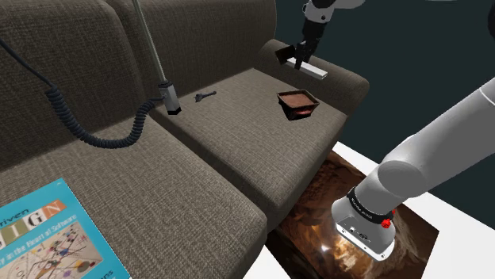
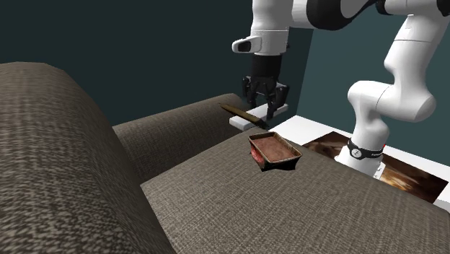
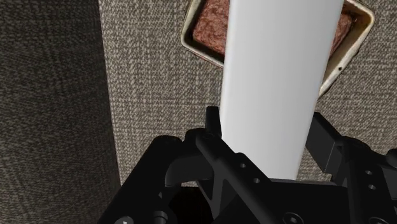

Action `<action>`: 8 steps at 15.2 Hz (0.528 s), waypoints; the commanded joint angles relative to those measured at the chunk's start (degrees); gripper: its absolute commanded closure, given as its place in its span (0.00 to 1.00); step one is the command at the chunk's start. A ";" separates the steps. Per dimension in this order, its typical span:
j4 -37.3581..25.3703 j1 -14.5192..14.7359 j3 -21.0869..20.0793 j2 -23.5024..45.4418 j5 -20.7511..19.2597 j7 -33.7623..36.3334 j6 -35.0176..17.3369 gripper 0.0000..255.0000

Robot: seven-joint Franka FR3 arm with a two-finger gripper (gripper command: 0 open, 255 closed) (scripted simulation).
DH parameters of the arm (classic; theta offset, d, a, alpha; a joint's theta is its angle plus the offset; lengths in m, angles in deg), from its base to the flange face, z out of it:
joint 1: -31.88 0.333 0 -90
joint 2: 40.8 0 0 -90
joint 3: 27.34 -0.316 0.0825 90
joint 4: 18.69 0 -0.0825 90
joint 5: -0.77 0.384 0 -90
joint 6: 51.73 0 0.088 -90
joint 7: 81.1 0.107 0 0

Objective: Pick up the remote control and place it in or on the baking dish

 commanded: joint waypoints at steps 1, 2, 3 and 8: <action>4.55 -0.19 -0.07 -4.62 -0.80 0.25 0.00 1.00; 6.82 -0.31 -0.18 -6.96 -1.19 0.46 0.06 1.00; 9.02 -0.44 -0.29 -9.32 -1.56 0.65 0.20 1.00; 11.74 -0.51 -0.18 -8.90 -1.59 0.66 -2.93 1.00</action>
